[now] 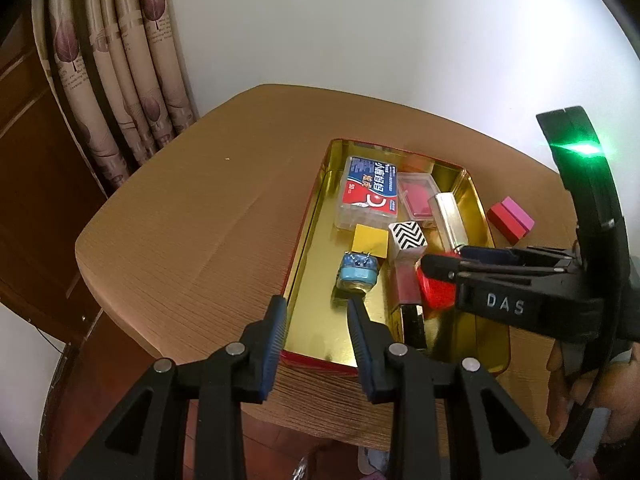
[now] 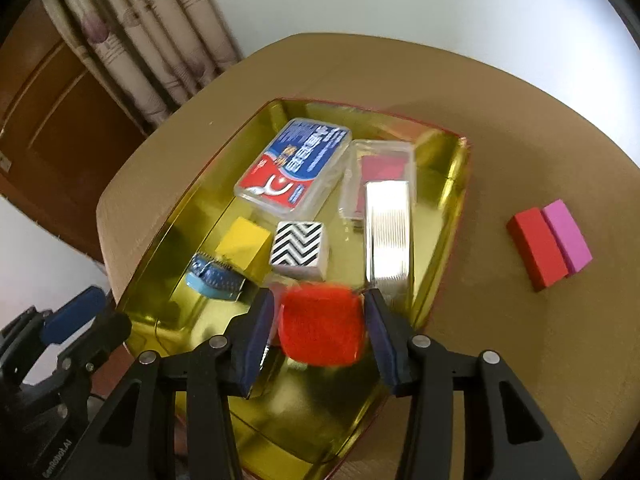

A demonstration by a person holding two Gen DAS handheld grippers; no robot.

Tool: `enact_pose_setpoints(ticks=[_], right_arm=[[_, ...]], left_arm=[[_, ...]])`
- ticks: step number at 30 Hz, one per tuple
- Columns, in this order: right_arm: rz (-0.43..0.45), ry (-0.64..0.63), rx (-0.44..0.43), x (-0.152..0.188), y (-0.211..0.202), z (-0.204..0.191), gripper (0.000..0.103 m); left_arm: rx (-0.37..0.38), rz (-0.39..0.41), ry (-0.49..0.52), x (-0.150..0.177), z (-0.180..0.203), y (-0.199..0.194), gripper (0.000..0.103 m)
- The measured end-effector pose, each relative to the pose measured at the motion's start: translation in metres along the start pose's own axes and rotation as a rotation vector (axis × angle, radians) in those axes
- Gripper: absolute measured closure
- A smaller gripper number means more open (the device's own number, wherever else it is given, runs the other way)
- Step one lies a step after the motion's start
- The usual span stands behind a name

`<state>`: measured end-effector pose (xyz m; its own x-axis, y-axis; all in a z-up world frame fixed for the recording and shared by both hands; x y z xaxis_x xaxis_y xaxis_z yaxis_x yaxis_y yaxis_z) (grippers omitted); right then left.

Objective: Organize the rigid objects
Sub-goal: 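Lower the red rounded case into the tray and open the right gripper, then grasp the red block with the left gripper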

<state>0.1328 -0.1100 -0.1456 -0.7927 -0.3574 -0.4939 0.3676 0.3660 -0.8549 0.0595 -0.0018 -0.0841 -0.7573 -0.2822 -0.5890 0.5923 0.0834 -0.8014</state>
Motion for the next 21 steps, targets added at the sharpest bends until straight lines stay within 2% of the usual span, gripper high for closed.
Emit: enact_pose_setpoints(ticks=[4, 8, 10, 13, 17, 21], right_arm=[[0.064, 0.019, -0.004, -0.004, -0.021, 0.005, 0.051], [0.188, 0.068, -0.032, -0.003, -0.056, 0.019, 0.051], [0.237, 0.088, 0.036, 0.006, -0.073, 0.039, 0.051], [0.260, 0.130, 0.168, 0.032, -0.088, 0.083, 0.051], [0.191, 0.172, 0.382, 0.084, -0.091, 0.152, 0.051], [0.117, 0.165, 0.536, 0.128, -0.098, 0.199, 0.051]], left_arm=[[0.001, -0.002, -0.001, 0.001, 0.000, 0.001, 0.071], [0.003, -0.005, 0.000, 0.003, 0.000, 0.004, 0.071], [0.006, -0.009, 0.000, 0.004, 0.001, 0.005, 0.071], [0.004, -0.009, 0.011, 0.005, 0.003, 0.006, 0.071], [0.012, 0.001, 0.043, 0.008, 0.013, 0.003, 0.071], [0.044, 0.025, 0.098, 0.008, 0.033, -0.008, 0.071]])
Point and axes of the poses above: each gripper's, at about its wrist camera, not at the fingertips, and y roughly the way its jaws point, z to its right, x to its underside, the point moved 8 cm from there along y, roughly the way its jaws point, and after that the axes turned 12 degrees about -y, right-handed, at the moved point
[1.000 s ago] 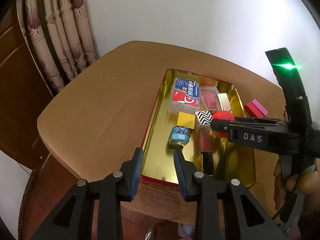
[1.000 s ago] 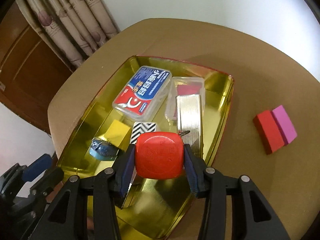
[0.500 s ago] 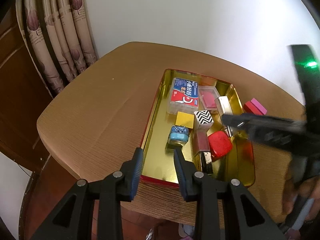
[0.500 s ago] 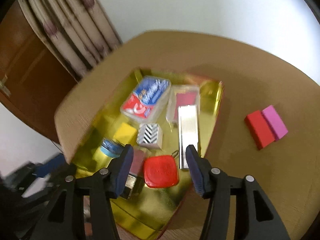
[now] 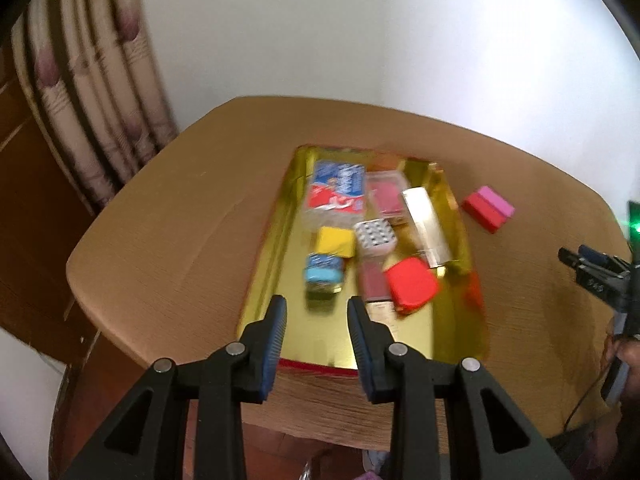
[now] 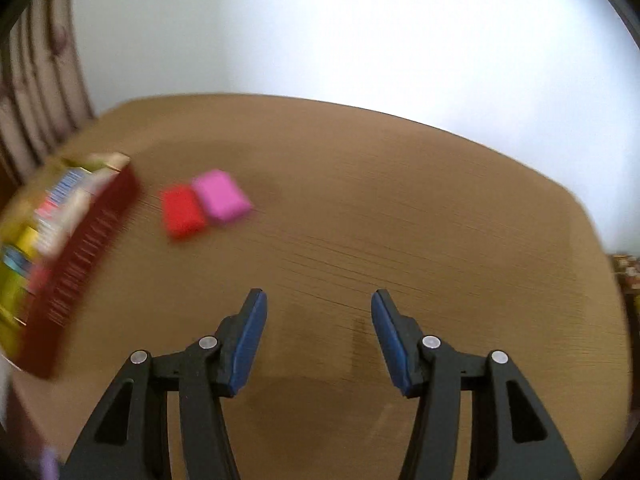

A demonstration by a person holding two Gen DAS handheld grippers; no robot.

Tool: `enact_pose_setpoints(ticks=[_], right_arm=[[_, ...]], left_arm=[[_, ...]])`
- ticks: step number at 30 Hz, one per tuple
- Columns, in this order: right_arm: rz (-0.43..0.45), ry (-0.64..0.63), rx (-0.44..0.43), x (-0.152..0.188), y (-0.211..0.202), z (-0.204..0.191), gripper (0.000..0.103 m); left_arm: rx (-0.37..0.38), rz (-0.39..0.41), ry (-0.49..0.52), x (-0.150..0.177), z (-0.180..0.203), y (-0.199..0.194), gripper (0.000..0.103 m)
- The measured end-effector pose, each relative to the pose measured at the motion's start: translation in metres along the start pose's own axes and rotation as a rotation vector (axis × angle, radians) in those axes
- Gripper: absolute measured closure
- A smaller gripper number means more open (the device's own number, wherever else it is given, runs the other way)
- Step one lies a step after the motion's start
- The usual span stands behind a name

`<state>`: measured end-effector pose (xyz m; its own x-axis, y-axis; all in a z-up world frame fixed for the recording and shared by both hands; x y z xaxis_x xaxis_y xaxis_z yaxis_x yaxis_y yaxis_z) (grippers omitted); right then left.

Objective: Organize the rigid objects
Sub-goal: 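Grasp the red block with the left gripper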

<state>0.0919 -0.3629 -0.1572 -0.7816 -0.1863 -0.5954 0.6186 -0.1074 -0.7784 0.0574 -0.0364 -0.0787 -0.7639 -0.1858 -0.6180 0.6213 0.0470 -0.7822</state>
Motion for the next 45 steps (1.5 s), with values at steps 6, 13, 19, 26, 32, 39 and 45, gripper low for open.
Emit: enact_pose_setpoints(ticks=[6, 13, 19, 26, 32, 39, 45], right_arm=[[-0.027, -0.026, 0.115, 0.023, 0.014, 0.040, 0.051], [0.006, 0.049, 0.034, 0.026, 0.021, 0.052, 0.050], [0.036, 0.126, -0.076, 0.026, 0.028, 0.064, 0.050], [0.088, 0.217, -0.194, 0.039, 0.021, 0.065, 0.050], [0.118, 0.248, -0.248, 0.043, 0.015, 0.068, 0.050], [0.132, 0.264, -0.281, 0.042, 0.014, 0.070, 0.050], [0.135, 0.269, -0.290, 0.043, 0.010, 0.073, 0.050]], left_arm=[[0.112, -0.038, 0.077, -0.004, 0.056, -0.012, 0.071], [0.282, -0.134, 0.095, -0.019, 0.141, -0.015, 0.071], [0.282, -0.208, 0.108, -0.028, 0.208, 0.022, 0.071], [0.228, -0.321, 0.057, -0.034, 0.244, 0.083, 0.071], [0.180, -0.401, -0.025, -0.039, 0.247, 0.118, 0.071], [0.127, -0.442, -0.092, -0.042, 0.239, 0.146, 0.071], [0.114, -0.472, -0.148, -0.045, 0.237, 0.166, 0.071]])
Point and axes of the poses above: each gripper's, at about its wrist camera, not at the fingertips, and y roughly the way its jaws point, z to its right, x to its underside, the point moved 8 cm from there along y, roughly the way its jaws point, and after that the axes turned 12 degrees about -y, right-handed, at the moved point
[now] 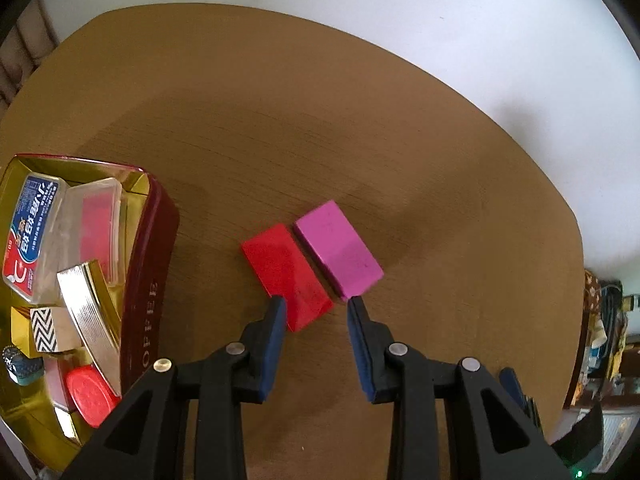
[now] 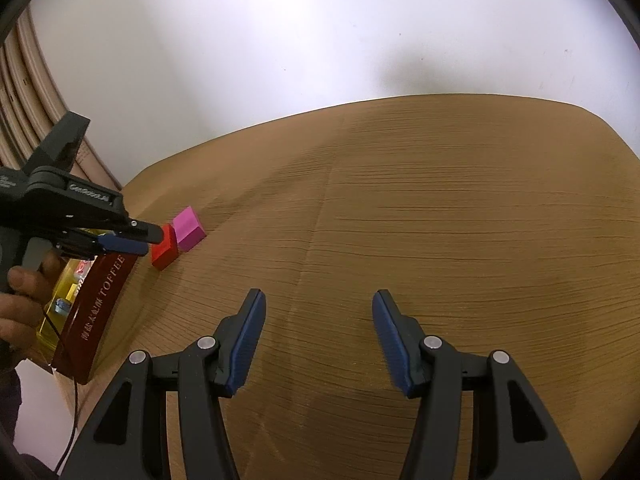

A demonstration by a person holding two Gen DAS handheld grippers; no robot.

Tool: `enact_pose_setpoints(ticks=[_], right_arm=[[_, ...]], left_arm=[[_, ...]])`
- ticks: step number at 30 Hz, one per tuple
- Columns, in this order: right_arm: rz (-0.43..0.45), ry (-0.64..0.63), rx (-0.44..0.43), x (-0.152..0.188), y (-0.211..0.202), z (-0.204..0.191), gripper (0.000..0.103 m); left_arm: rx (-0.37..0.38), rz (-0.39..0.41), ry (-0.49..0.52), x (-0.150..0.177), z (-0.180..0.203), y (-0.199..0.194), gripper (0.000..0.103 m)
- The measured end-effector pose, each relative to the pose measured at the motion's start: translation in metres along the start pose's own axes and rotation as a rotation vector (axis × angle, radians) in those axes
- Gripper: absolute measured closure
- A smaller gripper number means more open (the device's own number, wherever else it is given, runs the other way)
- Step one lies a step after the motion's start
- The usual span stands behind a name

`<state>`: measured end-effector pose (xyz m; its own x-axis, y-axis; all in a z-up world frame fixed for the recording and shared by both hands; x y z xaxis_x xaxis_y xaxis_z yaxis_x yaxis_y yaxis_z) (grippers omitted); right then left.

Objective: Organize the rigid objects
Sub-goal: 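Grasp the red block with the left gripper, then carry the red block toward the tray with the left gripper while the right gripper grasps the pink block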

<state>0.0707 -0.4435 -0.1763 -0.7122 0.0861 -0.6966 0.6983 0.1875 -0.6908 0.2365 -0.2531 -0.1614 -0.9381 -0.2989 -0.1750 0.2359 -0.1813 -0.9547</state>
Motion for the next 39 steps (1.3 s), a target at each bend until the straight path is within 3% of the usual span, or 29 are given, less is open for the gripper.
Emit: enact_pose_setpoints(ticks=[5, 8, 11, 16, 22, 25, 27, 31, 39], right_arm=[[0.003, 0.004, -0.003, 0.000, -0.002, 0.002, 0.047], [0.000, 0.006, -0.004, 0.002, -0.004, 0.003, 0.046], [-0.001, 0.008, -0.005, 0.003, -0.003, 0.003, 0.045], [-0.004, 0.010, -0.006, 0.003, -0.004, 0.003, 0.043], [-0.008, 0.019, -0.011, 0.004, -0.005, 0.005, 0.041], [-0.009, 0.023, -0.011, 0.004, -0.006, 0.006, 0.039], [-0.009, 0.027, -0.012, 0.004, -0.007, 0.006, 0.039], [-0.013, 0.031, -0.013, 0.003, -0.006, 0.008, 0.039], [-0.019, 0.033, -0.015, 0.001, -0.005, 0.009, 0.038]], left_arm=[[-0.022, 0.011, -0.055, -0.014, -0.006, 0.009, 0.071], [-0.036, -0.032, -0.104, -0.015, -0.011, 0.019, 0.068], [0.009, -0.055, -0.173, -0.018, -0.015, 0.024, 0.065], [0.011, -0.049, -0.178, -0.024, -0.014, 0.030, 0.063], [-0.047, -0.007, -0.123, -0.020, -0.013, 0.032, 0.068], [-0.082, 0.021, -0.093, -0.016, -0.017, 0.030, 0.079], [-0.066, 0.014, -0.104, -0.012, -0.020, 0.028, 0.088], [-0.032, 0.005, -0.080, -0.003, -0.022, 0.025, 0.088], [-0.046, 0.087, 0.045, 0.019, -0.019, 0.018, 0.088]])
Point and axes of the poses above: each gripper's, at about its wrist camera, not at the fingertips, and y roughly the way its jaws point, z to its right, x to its underside, the point moved 8 cm from there along y, roughly the way its jaws point, and after that the axes turned 12 degrees about -y, right-handed, at the moved point
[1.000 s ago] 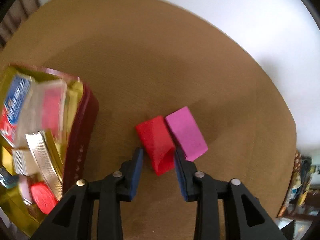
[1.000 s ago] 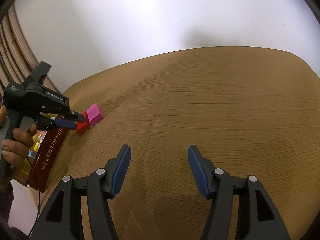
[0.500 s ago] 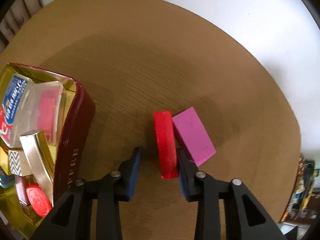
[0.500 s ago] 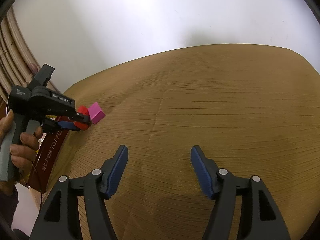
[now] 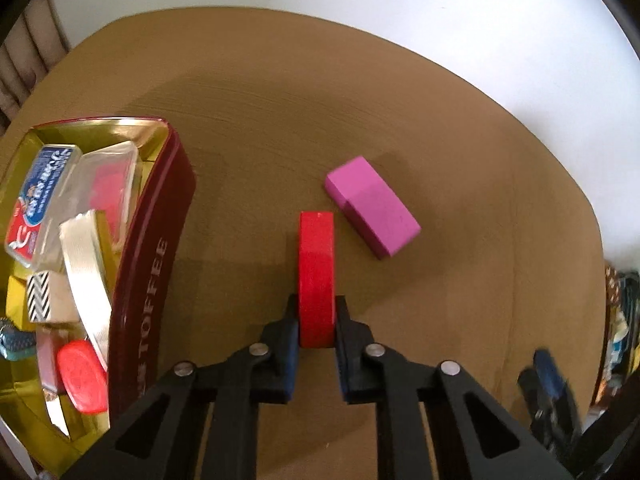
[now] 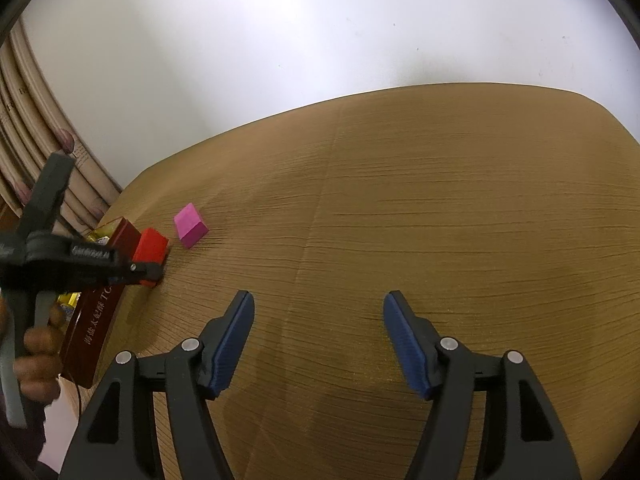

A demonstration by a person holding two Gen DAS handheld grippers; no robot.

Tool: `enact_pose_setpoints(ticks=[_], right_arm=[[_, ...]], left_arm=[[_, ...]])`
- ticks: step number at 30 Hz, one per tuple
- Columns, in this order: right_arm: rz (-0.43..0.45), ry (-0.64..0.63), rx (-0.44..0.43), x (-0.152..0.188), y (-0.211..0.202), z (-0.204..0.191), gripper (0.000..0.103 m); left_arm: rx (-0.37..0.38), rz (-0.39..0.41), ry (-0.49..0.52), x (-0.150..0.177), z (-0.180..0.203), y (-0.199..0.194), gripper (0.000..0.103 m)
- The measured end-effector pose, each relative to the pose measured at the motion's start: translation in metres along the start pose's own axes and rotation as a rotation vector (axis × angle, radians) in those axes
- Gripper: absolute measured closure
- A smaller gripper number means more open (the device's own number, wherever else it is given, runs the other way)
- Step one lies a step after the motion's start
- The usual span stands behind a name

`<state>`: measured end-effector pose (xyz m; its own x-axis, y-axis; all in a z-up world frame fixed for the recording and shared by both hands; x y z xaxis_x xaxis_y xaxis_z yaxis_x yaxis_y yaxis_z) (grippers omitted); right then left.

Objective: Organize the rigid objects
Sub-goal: 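Carry the red block toward the tray with the left gripper while the right gripper grasps the pink block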

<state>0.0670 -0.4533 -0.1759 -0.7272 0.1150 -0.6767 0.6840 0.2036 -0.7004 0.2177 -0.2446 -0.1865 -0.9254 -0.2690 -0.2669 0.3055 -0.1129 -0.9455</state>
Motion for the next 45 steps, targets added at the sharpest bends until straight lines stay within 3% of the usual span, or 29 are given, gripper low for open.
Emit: enact_pose_setpoints(ticks=[9, 16, 21, 28, 37, 41, 45], right_arm=[[-0.005, -0.026, -0.003, -0.001, 0.000, -0.004, 0.037], [-0.025, -0.196, -0.028, -0.010, 0.007, -0.038, 0.037], [-0.033, -0.279, -0.069, -0.020, 0.022, -0.064, 0.037], [-0.063, -0.382, -0.106, -0.049, 0.053, -0.100, 0.046], [-0.147, -0.505, -0.112, -0.081, 0.104, -0.139, 0.049], [-0.213, -0.505, -0.092, -0.081, 0.123, -0.137, 0.055], [-0.229, -0.515, -0.075, -0.080, 0.130, -0.140, 0.058]], left_arm=[[-0.013, 0.068, 0.122, 0.045, -0.003, -0.017, 0.088], [0.042, 0.064, 0.159, 0.069, -0.015, -0.042, 0.088], [0.084, 0.078, 0.158, 0.079, -0.056, -0.080, 0.088], [0.108, 0.121, 0.125, 0.073, -0.102, -0.136, 0.088], [0.020, 0.186, 0.032, 0.051, -0.165, -0.184, 0.088], [-0.019, 0.195, -0.010, 0.061, -0.179, -0.224, 0.088], [-0.040, 0.196, -0.016, 0.068, -0.193, -0.223, 0.088]])
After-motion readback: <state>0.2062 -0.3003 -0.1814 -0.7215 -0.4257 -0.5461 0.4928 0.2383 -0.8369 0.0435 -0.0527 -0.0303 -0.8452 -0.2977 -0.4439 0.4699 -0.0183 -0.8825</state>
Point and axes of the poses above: each gripper's, at about its wrist camera, not at the fingertips, and y roughly the way its jaws point, z to its right, x to its underside, the point moved 8 cm from there along y, roughly the way its jaws point, and after that the axes turned 12 degrees about -y, right-handed, at the moved point
